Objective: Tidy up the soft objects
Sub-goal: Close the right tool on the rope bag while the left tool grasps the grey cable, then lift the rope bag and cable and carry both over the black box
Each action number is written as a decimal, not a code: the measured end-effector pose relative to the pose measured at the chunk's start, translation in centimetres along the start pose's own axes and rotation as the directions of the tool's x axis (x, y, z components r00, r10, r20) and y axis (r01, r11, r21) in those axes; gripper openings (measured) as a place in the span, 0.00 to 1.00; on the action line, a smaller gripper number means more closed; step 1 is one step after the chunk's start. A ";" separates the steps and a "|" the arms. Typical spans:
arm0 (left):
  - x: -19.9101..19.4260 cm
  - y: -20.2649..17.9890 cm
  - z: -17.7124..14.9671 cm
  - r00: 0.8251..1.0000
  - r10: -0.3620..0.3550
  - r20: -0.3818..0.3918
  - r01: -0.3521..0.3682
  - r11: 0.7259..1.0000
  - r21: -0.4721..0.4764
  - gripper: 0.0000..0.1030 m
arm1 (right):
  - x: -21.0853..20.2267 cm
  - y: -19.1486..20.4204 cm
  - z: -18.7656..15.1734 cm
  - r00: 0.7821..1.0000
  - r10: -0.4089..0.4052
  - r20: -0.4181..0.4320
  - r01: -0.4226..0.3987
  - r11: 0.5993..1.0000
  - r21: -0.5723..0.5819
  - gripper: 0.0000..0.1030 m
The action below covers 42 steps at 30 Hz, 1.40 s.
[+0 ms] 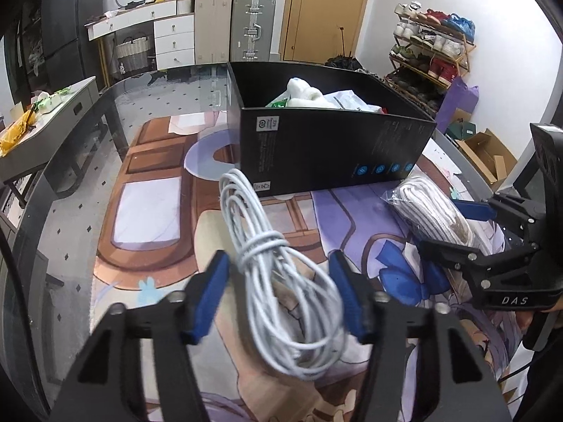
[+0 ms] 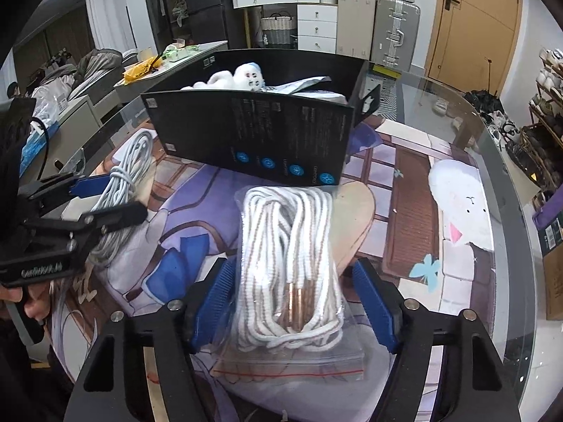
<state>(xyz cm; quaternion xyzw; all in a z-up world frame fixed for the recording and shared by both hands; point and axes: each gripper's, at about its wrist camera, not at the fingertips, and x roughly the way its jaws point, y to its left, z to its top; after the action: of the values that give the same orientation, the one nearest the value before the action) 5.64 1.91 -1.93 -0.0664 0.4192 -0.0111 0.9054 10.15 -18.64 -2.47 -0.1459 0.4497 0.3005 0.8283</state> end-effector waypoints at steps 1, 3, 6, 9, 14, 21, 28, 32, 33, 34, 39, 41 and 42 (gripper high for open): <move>0.0 0.0 0.0 1.000 0.003 0.001 -0.003 1.000 0.003 0.47 | 0.0 0.0 0.0 1.000 0.003 -0.001 -0.003 1.000 -0.002 0.70; -0.1 0.0 -0.1 1.000 -0.003 0.003 0.003 1.000 0.006 0.47 | -0.1 0.2 -0.1 1.000 0.010 0.000 -0.010 1.000 -0.007 0.70; -0.3 0.1 -0.3 1.000 -0.002 0.010 0.002 1.000 0.003 0.43 | 0.0 0.2 -0.2 1.000 0.011 0.004 -0.011 1.000 0.000 0.70; -0.5 0.0 -0.4 1.000 -0.001 0.013 0.001 1.000 0.005 0.36 | -0.1 0.0 -0.1 1.000 0.000 0.010 0.000 1.000 0.009 0.57; -0.9 -0.2 -0.6 1.000 -0.008 0.020 0.007 1.000 0.017 0.34 | -0.5 -0.3 0.0 1.000 0.018 0.018 -0.019 1.000 0.018 0.47; -1.8 -0.4 -0.8 0.999 -0.005 0.044 0.004 1.000 0.025 0.33 | -1.0 -0.1 -0.1 0.999 0.024 0.024 -0.024 1.000 -0.008 0.41; -2.4 -0.7 -0.8 0.998 0.002 0.058 -0.004 0.999 0.032 0.32 | -1.6 0.3 0.0 0.999 0.035 0.040 -0.034 0.999 -0.017 0.41; -2.9 -0.7 -0.8 0.997 0.001 0.071 -0.003 0.999 0.032 0.32 | -2.3 0.6 0.1 0.997 0.043 0.058 -0.042 0.999 -0.024 0.41; -3.0 -0.7 -0.8 0.997 0.002 0.075 -0.004 0.999 0.032 0.26 | -2.4 0.6 0.2 0.997 0.045 0.061 -0.043 0.999 -0.025 0.41; -3.1 -0.6 -0.7 0.997 -0.001 0.075 -0.001 1.000 0.029 0.26 | -2.6 0.6 0.2 0.997 0.047 0.064 -0.045 0.999 -0.025 0.41; -3.1 -0.5 -0.7 0.997 -0.001 0.082 -0.001 1.000 0.025 0.26 | -3.1 0.5 0.2 0.996 0.054 0.073 -0.053 0.998 -0.018 0.41; -3.2 -0.5 -0.7 0.996 -0.002 0.087 0.000 1.000 0.024 0.26 | -3.4 0.5 0.2 0.995 0.059 0.081 -0.058 0.998 -0.018 0.41; -3.3 -0.5 -0.7 0.996 -0.004 0.088 0.002 1.000 0.024 0.26 | -3.5 0.5 0.2 0.995 0.060 0.084 -0.059 0.998 -0.019 0.41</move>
<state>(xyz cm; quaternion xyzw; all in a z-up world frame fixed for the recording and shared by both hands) 3.00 1.54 0.19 -0.0566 0.3787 -0.0144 0.9237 8.50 -19.40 0.61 -0.1263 0.4158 0.3346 0.8362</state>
